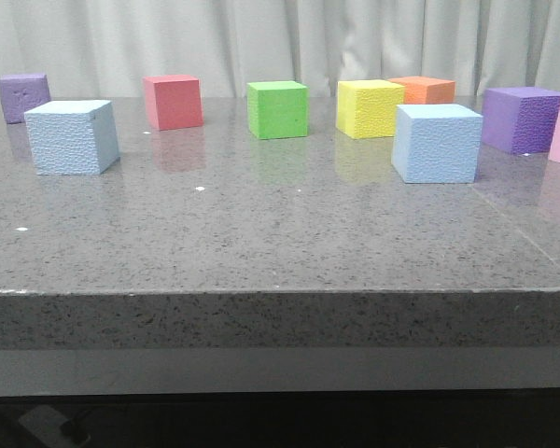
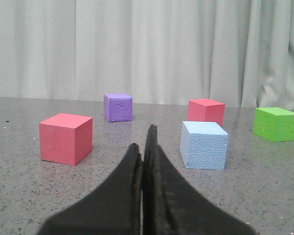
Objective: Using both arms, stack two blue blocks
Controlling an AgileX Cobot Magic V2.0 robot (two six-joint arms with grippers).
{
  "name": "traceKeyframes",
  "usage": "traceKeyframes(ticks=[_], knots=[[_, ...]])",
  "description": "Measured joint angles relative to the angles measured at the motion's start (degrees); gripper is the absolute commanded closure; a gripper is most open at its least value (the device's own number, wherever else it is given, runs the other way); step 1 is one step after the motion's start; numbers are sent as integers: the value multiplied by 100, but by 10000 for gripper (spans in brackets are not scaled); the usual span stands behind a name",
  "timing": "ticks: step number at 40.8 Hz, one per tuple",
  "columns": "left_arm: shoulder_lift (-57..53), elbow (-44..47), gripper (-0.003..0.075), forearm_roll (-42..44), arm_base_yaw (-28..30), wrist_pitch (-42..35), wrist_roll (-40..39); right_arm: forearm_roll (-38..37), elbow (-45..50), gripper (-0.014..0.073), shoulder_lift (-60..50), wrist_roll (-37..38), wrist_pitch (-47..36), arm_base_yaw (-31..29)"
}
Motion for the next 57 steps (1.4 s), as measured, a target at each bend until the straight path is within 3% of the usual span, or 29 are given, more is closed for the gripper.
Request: traceKeyframes(ticks=[8, 12, 20, 31, 37, 57], knots=[[0, -73, 741, -144, 0, 2, 0, 0, -6, 713, 0, 0, -201, 9], [0, -548, 741, -342, 0, 373, 0, 0, -393, 713, 0, 0, 37, 9], [155, -2461, 741, -341, 0, 1625, 13, -4, -1971, 713, 68, 7, 1143, 21], [1618, -4535, 741, -61, 0, 3914, 37, -26, -3952, 713, 1445, 7, 3131, 21], [2162, -4649, 741, -39, 0, 4328, 37, -26, -4249, 713, 2130, 7, 3755, 21], [2732, -4526, 741, -39, 0, 4468, 37, -30, -4262, 713, 2726, 7, 3884, 21]])
